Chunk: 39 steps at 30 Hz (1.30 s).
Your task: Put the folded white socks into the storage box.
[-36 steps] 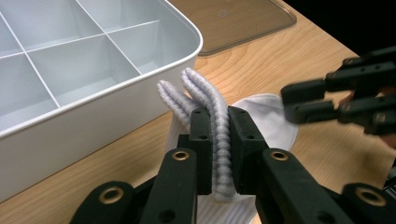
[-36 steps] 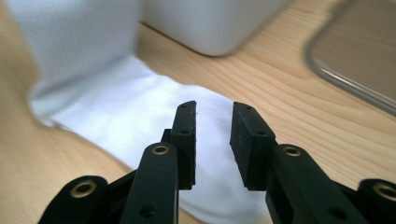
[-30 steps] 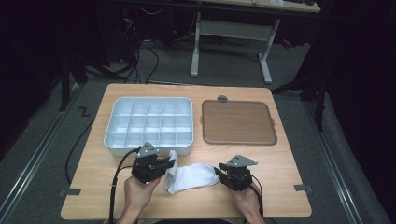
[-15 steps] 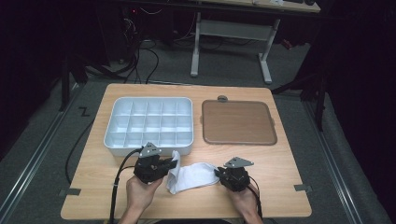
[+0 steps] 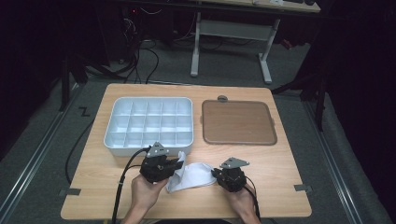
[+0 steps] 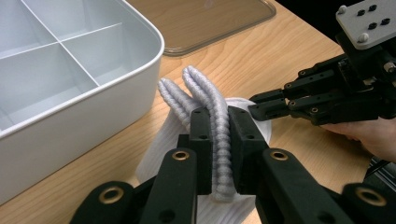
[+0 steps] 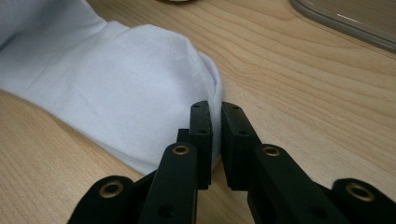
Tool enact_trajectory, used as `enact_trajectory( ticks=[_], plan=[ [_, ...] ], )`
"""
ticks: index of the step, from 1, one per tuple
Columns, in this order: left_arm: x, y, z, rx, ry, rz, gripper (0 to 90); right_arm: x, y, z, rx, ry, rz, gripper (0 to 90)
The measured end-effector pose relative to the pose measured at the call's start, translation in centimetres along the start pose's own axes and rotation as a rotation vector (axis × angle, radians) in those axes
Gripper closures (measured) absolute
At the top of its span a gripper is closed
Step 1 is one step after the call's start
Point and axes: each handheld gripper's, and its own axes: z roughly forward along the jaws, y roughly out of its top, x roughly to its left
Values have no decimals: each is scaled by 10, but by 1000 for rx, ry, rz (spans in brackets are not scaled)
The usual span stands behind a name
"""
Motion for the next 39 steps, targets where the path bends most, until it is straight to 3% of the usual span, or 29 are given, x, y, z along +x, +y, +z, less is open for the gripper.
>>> enact_trajectory(
  ticks=[16, 25, 39],
  plan=[
    [-9, -11, 17, 60, -3, 19, 810, 10, 6, 8, 0, 37, -18, 847],
    [-9, -20, 32, 104, 21, 44, 810, 10, 6, 8, 2, 57, -7, 850],
    [-10, -28, 46, 124, 28, 44, 808, 8, 7, 9, 1, 70, -4, 849]
  ],
)
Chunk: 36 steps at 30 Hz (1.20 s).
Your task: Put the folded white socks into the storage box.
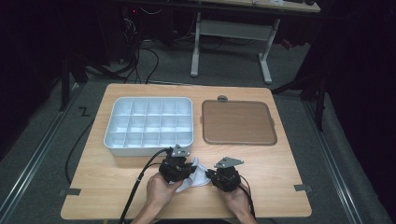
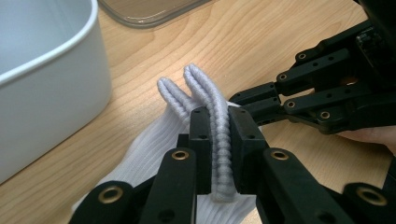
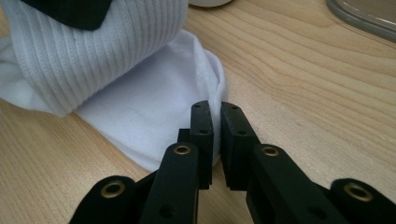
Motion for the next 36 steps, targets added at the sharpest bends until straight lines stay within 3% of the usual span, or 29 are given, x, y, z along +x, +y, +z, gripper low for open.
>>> enact_trajectory(
  ticks=[8, 26, 36],
  plan=[
    [2, -6, 7, 21, 3, -8, 806, -1, 0, 0, 0, 5, 5, 849],
    [2, -16, 20, 61, 26, 25, 805, -3, 0, 1, -5, 17, 22, 848],
    [1, -21, 25, 68, 33, 35, 754, -3, 0, 1, -5, 15, 18, 848]
  ],
)
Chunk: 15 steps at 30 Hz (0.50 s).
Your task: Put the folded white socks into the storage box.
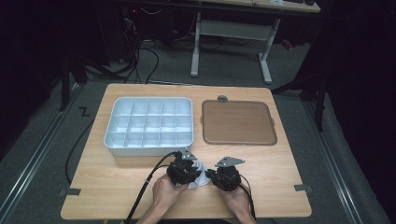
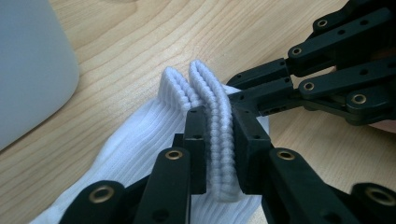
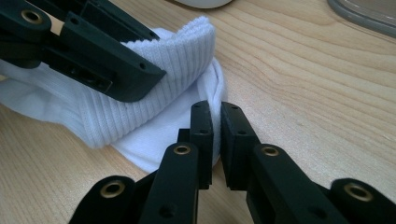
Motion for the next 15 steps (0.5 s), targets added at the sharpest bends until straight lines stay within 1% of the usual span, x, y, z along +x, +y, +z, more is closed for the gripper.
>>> enact_trajectory(
  ticks=[1, 3, 4, 6, 7, 8, 9, 10, 11, 12, 15],
  plan=[
    [0, -1, 1, 5, -1, 6, 744, 0, 0, 0, 1, 0, 3, 848],
    [0, -2, 1, 4, -2, 7, 718, 0, 0, 0, 1, -1, 2, 848],
    [-1, -2, 1, 4, -10, 5, 701, 0, 0, 0, 1, -1, 3, 848],
    [-2, -2, -1, 3, -22, -1, 653, 0, 0, 0, 1, 0, 2, 848],
    [-2, -2, -1, 3, -22, -1, 630, 0, 0, 0, 1, 0, 2, 848],
    [-1, -1, -3, -3, -26, -7, 614, 0, 0, 0, 2, -1, 1, 848],
    [0, 0, -8, -11, -36, -29, 600, 0, 0, 0, 1, -2, 0, 848],
    [0, 0, -10, -19, -40, -39, 584, 0, 0, 0, 2, -3, 1, 848],
    [1, 0, -11, -21, -42, -40, 569, 1, 0, 0, 2, -3, 1, 848],
    [1, 0, -11, -21, -42, -40, 556, 1, 0, 0, 2, -3, 1, 848],
    [1, -3, -15, -17, -43, -21, 530, 1, 0, -1, 1, -3, 4, 847]
  ],
)
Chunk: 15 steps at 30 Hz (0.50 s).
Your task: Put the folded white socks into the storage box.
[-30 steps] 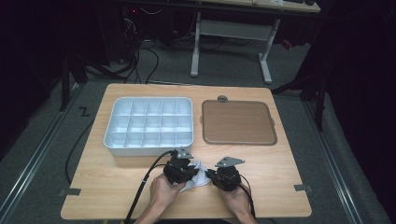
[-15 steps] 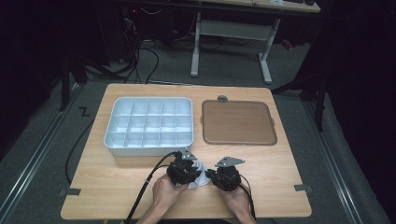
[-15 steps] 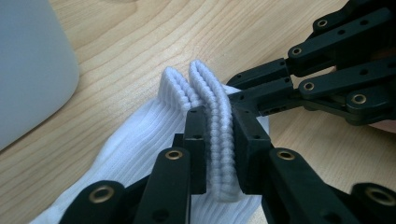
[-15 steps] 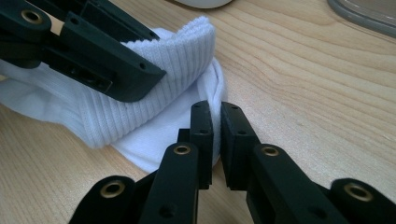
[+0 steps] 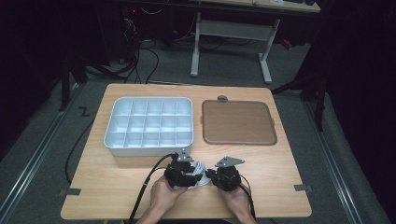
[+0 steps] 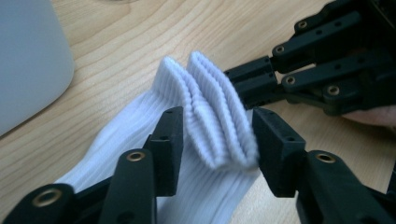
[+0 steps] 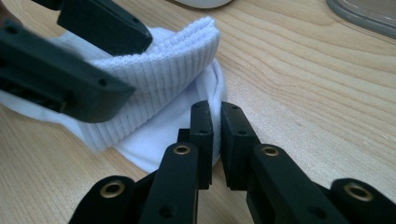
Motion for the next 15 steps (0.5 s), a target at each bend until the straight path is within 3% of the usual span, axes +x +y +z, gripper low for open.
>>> enact_trajectory(
  ticks=[5, 8, 15],
  plan=[
    [3, -1, -12, -38, -8, 13, 495, -1, 0, -3, -13, -17, 4, 812],
    [11, -1, -22, -67, 5, -7, 490, -4, 1, -8, -33, -27, 23, 791],
    [17, -4, -37, -83, 54, 29, 468, -5, 3, -19, -59, -38, 17, 790]
  ],
)
